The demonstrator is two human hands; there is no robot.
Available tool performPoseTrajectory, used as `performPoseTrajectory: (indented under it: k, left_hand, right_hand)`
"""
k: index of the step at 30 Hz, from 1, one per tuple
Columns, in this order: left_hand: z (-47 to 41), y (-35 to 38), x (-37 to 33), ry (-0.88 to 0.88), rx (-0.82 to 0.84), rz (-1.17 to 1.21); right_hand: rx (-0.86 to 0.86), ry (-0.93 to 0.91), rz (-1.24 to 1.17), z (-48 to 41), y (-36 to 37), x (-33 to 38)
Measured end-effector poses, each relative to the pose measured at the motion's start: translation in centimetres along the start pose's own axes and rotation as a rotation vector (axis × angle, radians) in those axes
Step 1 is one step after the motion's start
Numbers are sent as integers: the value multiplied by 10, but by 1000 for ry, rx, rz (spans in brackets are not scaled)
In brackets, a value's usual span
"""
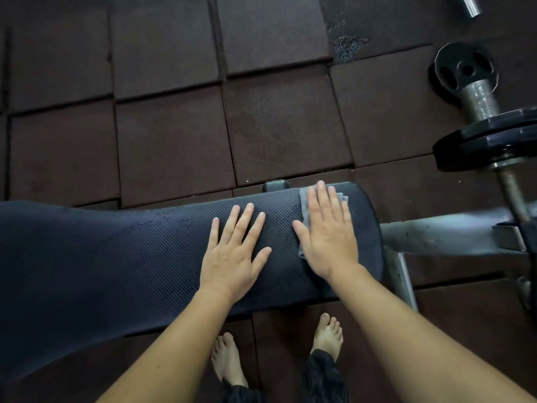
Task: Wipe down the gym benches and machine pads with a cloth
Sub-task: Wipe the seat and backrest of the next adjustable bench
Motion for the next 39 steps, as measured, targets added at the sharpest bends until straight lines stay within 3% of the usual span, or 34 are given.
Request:
performPoseTrajectory:
  k: [4,7,12,16,19,22,28,32,35,39]
  left_hand:
    - [-1,4,7,-80,-21,12]
    - [1,-3,30,-147,-7,-9]
    - [8,-2,48,-88,11,-48]
    - [7,1,47,-88,-34,-44]
    - [8,1,48,-82,-64,-34]
    - [7,0,47,-78,-82,-44]
    - [8,0,46,-69,-105,-58]
    - [8,0,45,-71,-119,-52]
    - [6,0,44,-71,-121,-52]
    - [7,0,44,-79,-118,-55]
  right_hand:
    - [4,-100,24,-21,12,58]
    - [40,-191,18,-19,12,52]
    - [65,-46,48,-6,-12,-39]
    - [59,81,88,-19,-1,18]
    - [46,-97,54,-29,12,74]
    - [63,-254,60,-33,12,56]
    - [22,12,25,7,-17,-78]
    - [30,103,38,76,-10,-73]
    - [26,61,50,48,-9,-79]
    - [-13,171,5,8,-13,-79]
Point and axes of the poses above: each hand's wrist, its own z-axis away from the middle knuckle, its own y-axis out of the palm, x = y × z, the point moved 4 cm from there along -z, towards the middle knuckle, and after that the axes turned 12 degrees about -x, right-handed, at the moved point
